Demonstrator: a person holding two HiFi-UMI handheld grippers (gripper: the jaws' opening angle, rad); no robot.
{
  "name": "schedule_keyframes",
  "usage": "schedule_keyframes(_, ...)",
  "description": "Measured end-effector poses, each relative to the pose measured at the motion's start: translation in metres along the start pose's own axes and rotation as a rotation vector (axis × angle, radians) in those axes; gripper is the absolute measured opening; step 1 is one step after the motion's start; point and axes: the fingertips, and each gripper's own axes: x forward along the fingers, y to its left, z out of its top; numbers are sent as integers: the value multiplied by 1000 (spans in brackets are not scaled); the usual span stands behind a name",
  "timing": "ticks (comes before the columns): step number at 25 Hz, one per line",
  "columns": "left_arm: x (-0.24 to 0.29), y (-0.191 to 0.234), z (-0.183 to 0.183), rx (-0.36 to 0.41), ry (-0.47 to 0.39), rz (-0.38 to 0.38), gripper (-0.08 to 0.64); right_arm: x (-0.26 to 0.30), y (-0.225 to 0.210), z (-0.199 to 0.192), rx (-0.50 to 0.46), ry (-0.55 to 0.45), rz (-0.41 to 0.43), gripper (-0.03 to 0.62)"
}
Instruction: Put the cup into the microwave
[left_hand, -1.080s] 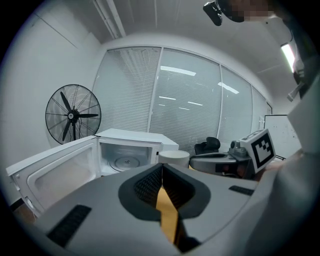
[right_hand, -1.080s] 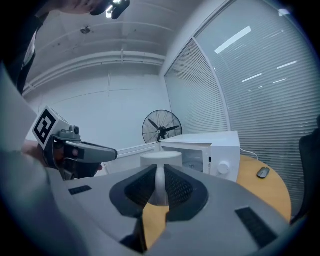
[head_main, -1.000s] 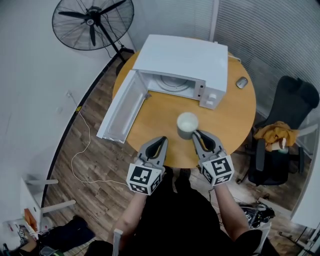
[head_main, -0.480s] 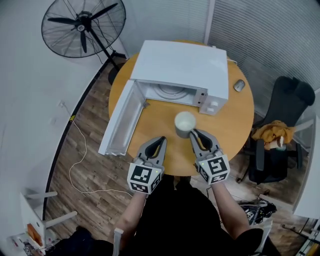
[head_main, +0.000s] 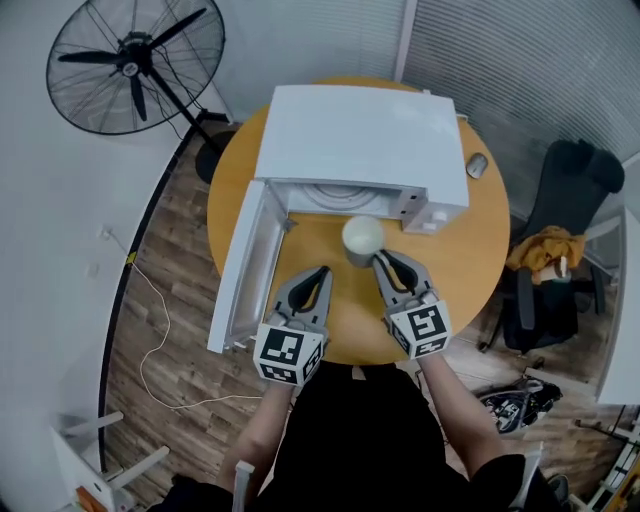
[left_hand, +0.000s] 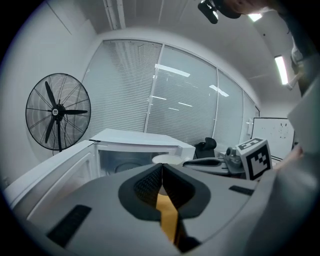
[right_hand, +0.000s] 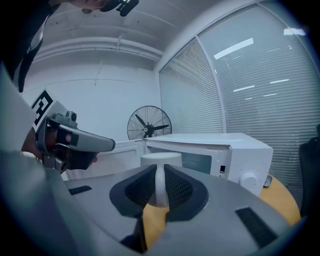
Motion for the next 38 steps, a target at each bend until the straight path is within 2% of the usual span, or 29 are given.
schedule_keyframes(10, 31, 28, -16, 2, 24, -99, -2, 54, -19, -19, 19, 33, -109, 57)
schedule_keyframes(24, 54, 42, -30, -25, 59, -100, -2, 113, -54, -50, 59, 69, -150, 57)
schedule_keyframes(38, 52, 52, -33, -22, 67, -100, -2, 146, -73, -58, 77, 61, -201, 58)
